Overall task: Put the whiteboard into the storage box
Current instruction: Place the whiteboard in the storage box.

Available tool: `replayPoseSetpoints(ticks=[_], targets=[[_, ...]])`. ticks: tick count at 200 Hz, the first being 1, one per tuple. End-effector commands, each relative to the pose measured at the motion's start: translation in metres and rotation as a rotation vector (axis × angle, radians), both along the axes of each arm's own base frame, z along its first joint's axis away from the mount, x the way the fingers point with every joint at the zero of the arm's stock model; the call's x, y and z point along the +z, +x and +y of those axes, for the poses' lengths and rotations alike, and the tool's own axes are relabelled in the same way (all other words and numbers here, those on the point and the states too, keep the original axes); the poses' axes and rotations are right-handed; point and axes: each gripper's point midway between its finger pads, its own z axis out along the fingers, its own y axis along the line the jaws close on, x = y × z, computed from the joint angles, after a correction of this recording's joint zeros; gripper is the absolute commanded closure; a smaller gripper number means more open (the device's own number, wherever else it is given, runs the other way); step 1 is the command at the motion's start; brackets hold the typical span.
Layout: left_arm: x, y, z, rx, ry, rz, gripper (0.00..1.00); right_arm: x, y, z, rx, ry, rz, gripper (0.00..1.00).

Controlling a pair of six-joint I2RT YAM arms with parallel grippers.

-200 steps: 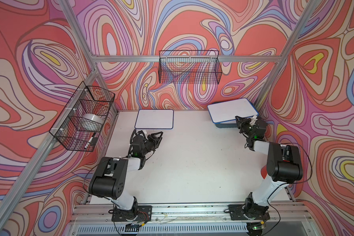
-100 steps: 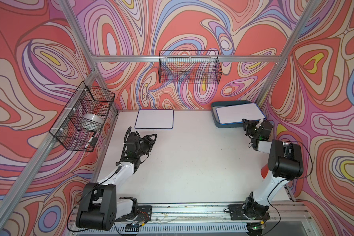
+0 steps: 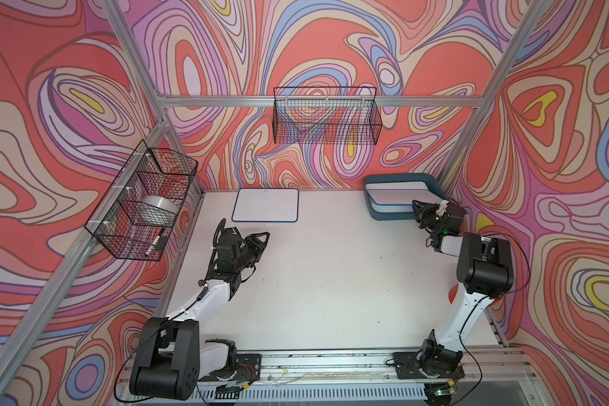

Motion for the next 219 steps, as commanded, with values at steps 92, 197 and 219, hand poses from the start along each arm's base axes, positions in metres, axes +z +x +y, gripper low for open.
replayPoseSetpoints(ticks=[92, 197, 219], targets=[[0.006, 0.001, -0.007, -0.044, -0.024, -0.059, 0.54, 0.044, 0.005, -0.006, 0.082, -0.064, -0.098, 0.69], [-0.012, 0.009, -0.013, -0.104, 0.031, -0.005, 0.54, 0.025, 0.001, 0.01, 0.19, -0.045, -0.053, 0.6], [-0.018, 0.013, -0.019, -0.142, 0.016, 0.008, 0.53, 0.035, 0.0, 0.011, 0.2, -0.057, -0.062, 0.6]])
